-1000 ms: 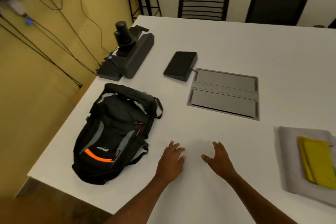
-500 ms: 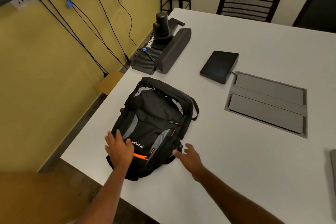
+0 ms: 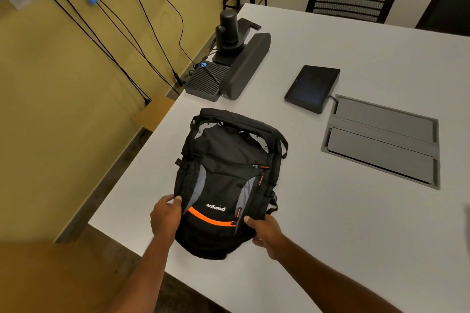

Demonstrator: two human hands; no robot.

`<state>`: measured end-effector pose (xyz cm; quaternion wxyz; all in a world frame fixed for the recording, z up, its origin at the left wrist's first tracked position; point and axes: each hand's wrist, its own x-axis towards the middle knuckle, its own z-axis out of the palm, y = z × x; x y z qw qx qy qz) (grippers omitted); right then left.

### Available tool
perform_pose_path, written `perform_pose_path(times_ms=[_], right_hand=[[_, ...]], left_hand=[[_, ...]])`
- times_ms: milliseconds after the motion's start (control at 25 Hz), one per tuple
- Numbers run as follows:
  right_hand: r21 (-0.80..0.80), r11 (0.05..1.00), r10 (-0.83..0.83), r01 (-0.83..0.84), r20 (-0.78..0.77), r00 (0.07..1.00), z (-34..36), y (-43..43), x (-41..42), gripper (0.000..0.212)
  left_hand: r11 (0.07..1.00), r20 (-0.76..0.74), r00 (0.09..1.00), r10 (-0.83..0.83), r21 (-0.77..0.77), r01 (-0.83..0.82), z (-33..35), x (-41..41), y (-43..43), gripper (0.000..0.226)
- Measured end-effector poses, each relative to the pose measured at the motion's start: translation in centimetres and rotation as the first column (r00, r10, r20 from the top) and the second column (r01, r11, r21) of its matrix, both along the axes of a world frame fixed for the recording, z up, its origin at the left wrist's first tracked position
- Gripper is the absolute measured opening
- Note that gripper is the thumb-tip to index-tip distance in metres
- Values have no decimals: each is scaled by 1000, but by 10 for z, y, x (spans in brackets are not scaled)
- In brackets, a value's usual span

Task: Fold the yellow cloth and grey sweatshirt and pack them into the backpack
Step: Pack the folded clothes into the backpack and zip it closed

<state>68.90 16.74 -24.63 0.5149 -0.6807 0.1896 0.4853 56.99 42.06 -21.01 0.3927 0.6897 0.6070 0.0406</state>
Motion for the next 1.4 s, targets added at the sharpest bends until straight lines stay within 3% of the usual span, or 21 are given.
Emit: perform_pose_path(times_ms=[160,360,680,1160,1240,1400], right_hand=[[-64,998,-20,23,44,999,-7,-43,12,22],[-149,987,-32,63,202,979,-4,-107,48,11],[-315,947,79,65,424,902,18,-204,117,11],[-390,921,213,-10,481,850,44,-298,164,9],[-433,900,186,39,464,866,49,-363,168,9],[-432,901,194,37,479,856,42,-368,168,11]], left_hand=[[994,65,998,-24,-109,31,0,2,-35,21],[968,67,996,-67,-236,81,4,9,-103,21],[885,174,980,-95,-437,163,8,28,-221,23],[805,230,957,-179,-525,277,5,43,-336,22],[759,225,949,-220,-572,311,11,52,-399,23],[758,223,950,-220,-574,310,1,52,-409,24]])
